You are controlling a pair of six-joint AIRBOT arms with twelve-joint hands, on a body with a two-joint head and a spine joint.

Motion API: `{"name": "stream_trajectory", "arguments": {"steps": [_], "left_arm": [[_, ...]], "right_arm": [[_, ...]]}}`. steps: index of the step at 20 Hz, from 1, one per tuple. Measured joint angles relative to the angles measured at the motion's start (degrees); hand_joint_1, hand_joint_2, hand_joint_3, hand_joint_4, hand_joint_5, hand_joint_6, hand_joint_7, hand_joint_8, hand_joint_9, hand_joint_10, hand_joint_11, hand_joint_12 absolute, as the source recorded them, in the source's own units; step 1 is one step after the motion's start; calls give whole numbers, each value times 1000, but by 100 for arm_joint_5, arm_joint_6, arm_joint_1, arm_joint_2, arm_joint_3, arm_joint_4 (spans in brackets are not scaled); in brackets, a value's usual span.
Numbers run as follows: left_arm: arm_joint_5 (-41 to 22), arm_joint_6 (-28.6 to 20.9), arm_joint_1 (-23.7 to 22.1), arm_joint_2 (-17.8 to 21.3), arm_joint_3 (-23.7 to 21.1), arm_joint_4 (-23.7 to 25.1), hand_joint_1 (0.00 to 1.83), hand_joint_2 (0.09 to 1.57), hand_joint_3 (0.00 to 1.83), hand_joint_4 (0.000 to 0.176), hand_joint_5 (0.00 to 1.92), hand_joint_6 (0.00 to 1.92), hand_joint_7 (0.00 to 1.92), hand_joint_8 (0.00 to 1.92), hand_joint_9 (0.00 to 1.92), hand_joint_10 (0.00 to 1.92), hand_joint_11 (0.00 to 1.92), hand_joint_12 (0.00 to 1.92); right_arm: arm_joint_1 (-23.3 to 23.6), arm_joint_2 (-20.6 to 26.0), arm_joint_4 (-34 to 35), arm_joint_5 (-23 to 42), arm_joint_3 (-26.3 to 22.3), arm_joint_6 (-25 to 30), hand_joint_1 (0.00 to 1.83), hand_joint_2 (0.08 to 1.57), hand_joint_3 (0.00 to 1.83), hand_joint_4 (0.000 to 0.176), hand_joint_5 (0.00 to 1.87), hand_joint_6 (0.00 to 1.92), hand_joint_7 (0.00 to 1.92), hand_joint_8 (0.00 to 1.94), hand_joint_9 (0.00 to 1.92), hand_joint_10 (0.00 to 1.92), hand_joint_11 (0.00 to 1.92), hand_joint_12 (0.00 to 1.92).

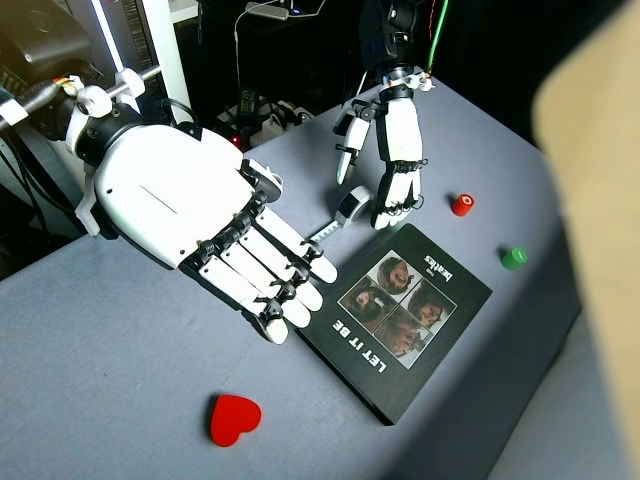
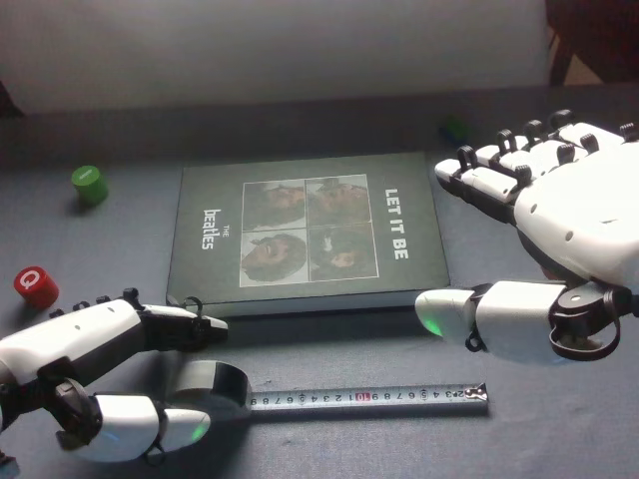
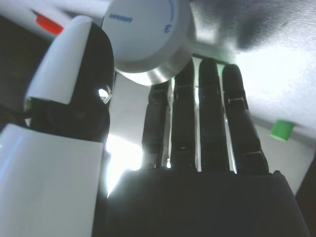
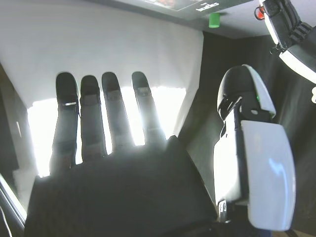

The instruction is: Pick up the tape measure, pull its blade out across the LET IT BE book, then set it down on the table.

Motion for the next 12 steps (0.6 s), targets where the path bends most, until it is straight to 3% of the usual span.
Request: {"name": "stream_trajectory", "arguments": {"steps": [12], "left_arm": [[-68,660,-31,-181,0,-210,944,1119,4,0,443,1,440,0,361,0,52,716]], "right_arm": [[-66,0,-127,-70,0,-46,41,1068,0,74,53,0,76,0,81,1,0,579]]}}
